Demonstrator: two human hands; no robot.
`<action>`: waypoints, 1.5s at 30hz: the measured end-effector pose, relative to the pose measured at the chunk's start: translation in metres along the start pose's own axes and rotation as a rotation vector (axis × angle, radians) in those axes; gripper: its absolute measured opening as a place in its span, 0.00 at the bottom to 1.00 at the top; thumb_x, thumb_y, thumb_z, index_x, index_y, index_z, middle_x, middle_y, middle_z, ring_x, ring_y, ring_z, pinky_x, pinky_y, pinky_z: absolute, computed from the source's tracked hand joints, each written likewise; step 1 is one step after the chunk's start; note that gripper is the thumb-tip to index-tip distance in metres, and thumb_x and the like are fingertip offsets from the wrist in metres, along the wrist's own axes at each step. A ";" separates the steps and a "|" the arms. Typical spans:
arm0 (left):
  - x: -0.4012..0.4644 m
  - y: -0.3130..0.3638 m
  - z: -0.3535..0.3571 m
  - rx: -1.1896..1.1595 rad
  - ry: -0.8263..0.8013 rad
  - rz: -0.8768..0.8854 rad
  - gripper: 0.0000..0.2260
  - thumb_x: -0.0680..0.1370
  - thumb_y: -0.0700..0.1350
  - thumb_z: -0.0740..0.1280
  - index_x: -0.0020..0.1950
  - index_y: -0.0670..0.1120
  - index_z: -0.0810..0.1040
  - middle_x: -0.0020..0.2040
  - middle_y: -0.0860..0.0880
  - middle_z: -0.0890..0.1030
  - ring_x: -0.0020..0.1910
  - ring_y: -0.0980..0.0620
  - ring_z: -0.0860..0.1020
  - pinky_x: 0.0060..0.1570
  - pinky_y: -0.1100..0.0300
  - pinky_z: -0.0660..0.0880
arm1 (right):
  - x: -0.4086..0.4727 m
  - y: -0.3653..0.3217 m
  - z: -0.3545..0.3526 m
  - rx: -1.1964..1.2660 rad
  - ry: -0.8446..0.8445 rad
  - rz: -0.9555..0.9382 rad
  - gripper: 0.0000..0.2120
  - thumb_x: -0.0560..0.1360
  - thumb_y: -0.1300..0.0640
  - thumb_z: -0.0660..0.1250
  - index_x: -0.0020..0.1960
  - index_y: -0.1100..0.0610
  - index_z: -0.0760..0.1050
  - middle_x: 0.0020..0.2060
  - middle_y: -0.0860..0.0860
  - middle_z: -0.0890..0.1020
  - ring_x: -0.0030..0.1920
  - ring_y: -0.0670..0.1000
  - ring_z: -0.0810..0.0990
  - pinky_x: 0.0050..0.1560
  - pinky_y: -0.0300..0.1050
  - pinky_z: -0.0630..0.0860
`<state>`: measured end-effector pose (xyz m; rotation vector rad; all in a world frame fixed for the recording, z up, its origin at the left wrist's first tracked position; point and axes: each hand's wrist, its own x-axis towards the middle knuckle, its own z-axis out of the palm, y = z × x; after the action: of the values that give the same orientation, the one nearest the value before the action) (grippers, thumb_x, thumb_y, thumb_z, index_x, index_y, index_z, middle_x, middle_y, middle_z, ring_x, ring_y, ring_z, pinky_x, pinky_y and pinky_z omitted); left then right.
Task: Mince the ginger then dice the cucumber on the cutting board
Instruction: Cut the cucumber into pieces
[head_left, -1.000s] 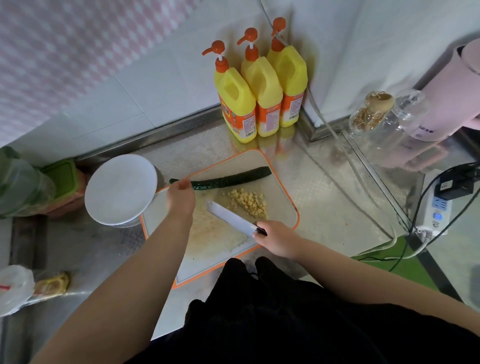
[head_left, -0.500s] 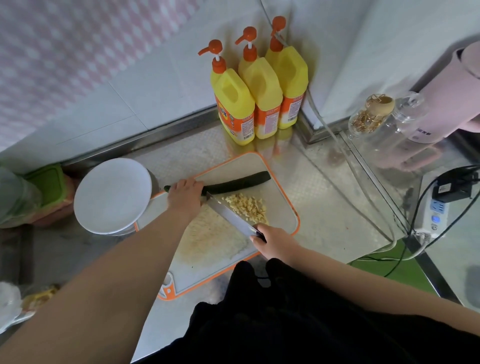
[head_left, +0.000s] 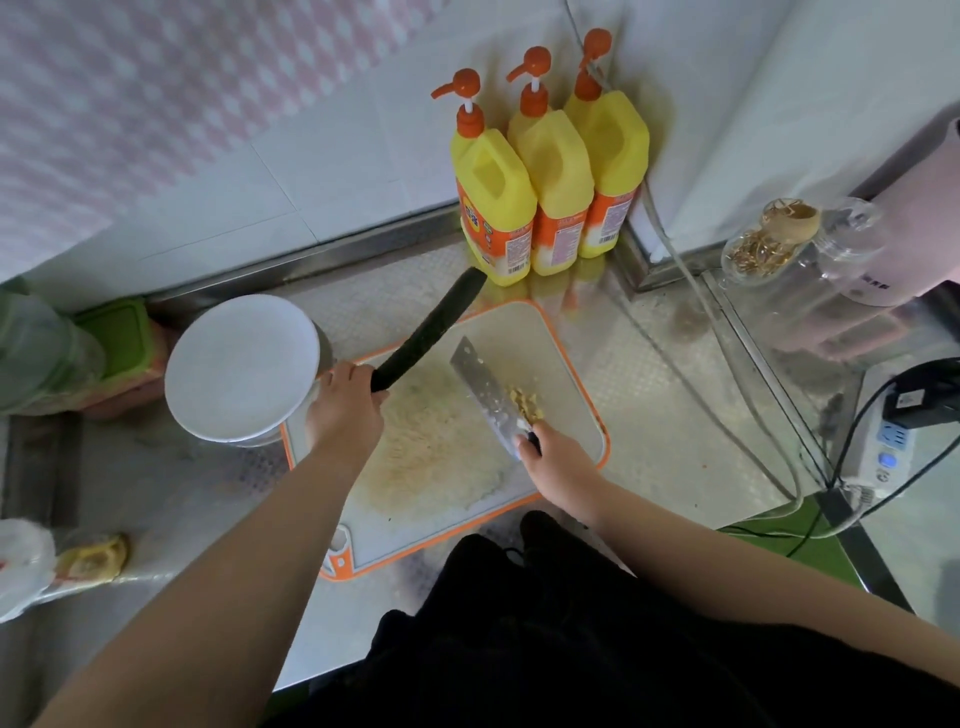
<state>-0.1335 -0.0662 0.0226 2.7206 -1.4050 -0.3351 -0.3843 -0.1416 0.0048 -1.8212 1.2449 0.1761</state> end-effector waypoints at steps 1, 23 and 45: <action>-0.006 -0.001 0.000 -0.027 -0.001 -0.021 0.12 0.81 0.47 0.62 0.62 0.43 0.74 0.58 0.44 0.73 0.56 0.43 0.72 0.45 0.49 0.72 | 0.001 0.002 -0.003 0.021 0.024 0.020 0.12 0.82 0.49 0.56 0.45 0.56 0.64 0.38 0.54 0.74 0.44 0.56 0.75 0.42 0.45 0.65; -0.104 -0.057 0.035 -0.107 -0.109 -0.249 0.18 0.80 0.48 0.63 0.70 0.50 0.70 0.65 0.47 0.71 0.64 0.43 0.67 0.64 0.48 0.65 | -0.047 -0.008 -0.046 0.832 0.030 0.177 0.16 0.84 0.49 0.48 0.48 0.59 0.65 0.26 0.55 0.70 0.21 0.49 0.63 0.23 0.40 0.61; -0.063 0.125 0.025 0.365 -0.154 0.486 0.41 0.77 0.37 0.57 0.77 0.61 0.34 0.77 0.51 0.31 0.76 0.40 0.32 0.69 0.37 0.31 | -0.080 0.030 -0.044 -0.444 0.309 -0.193 0.16 0.78 0.44 0.60 0.59 0.54 0.65 0.49 0.51 0.79 0.51 0.55 0.79 0.42 0.47 0.70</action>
<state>-0.2740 -0.0862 0.0278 2.5133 -2.3005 -0.2805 -0.4622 -0.1223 0.0580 -2.4129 1.3009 0.0664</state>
